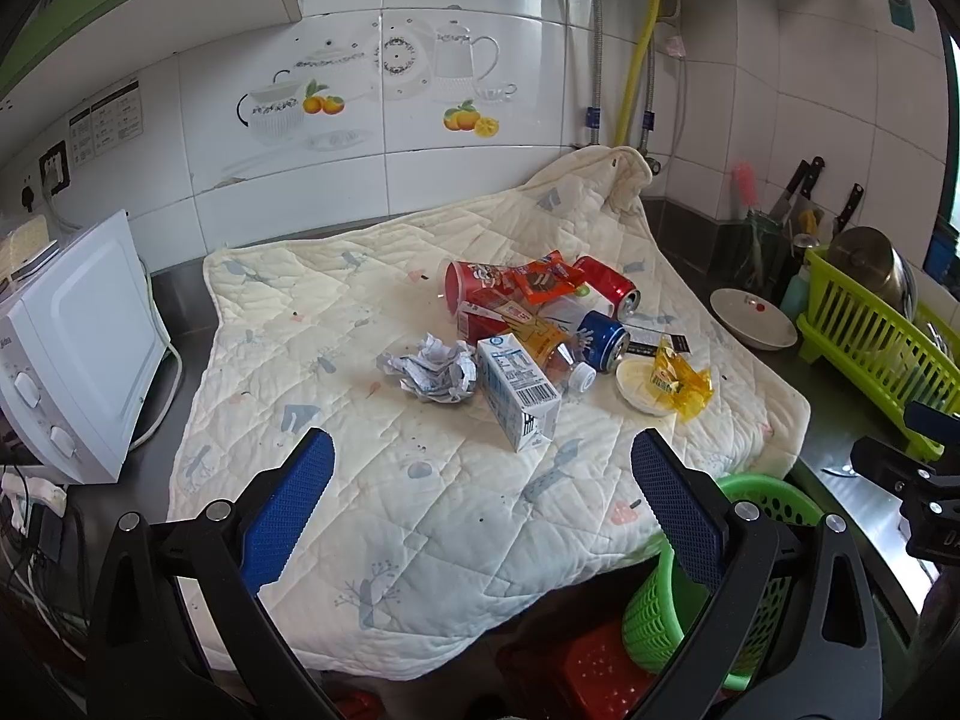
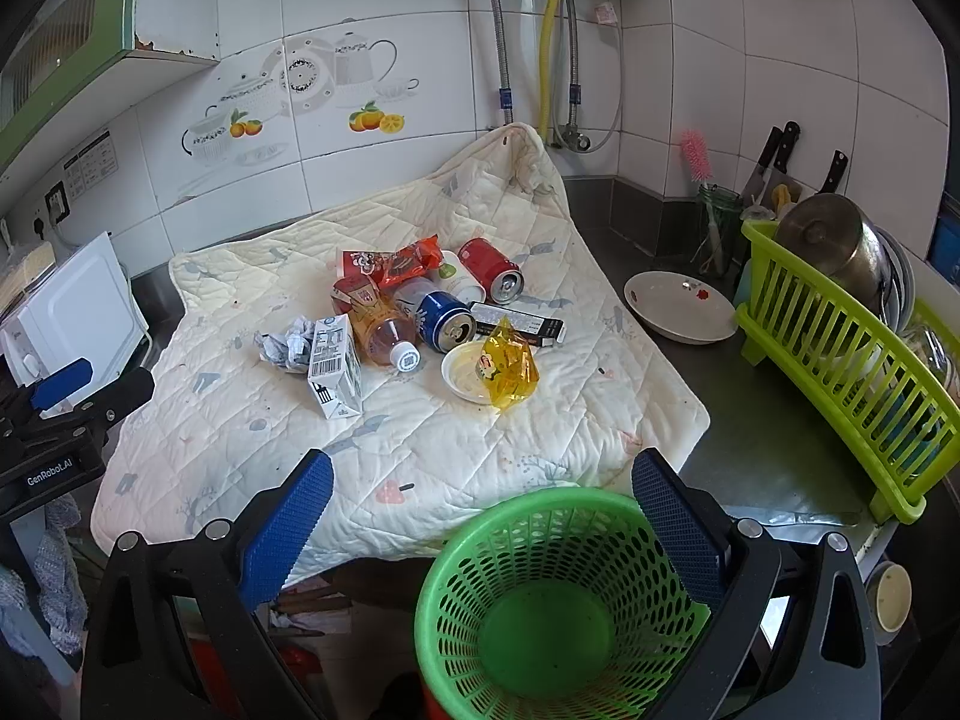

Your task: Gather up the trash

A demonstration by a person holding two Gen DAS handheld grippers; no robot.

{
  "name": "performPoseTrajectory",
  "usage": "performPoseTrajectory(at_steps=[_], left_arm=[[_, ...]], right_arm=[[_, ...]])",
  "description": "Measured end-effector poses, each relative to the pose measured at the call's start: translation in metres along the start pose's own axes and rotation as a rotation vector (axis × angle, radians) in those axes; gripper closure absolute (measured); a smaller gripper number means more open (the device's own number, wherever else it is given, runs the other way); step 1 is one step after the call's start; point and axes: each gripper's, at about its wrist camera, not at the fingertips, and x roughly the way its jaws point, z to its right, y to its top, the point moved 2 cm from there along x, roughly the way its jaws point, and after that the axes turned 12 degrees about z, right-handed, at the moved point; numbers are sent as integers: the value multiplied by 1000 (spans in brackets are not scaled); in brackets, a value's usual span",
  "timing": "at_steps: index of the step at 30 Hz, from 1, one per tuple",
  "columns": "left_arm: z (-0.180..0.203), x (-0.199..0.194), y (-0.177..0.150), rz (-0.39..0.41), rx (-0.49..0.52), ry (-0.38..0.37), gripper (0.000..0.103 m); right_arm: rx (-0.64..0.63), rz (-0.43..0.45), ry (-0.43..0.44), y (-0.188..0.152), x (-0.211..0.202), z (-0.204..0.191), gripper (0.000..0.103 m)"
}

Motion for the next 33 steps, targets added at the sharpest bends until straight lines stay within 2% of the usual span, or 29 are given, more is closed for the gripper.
performPoseTrajectory(at_steps=[33], left_arm=[[-2, -1, 7, 0, -8, -22, 5]], right_arm=[[16, 11, -14, 1, -3, 9, 6]])
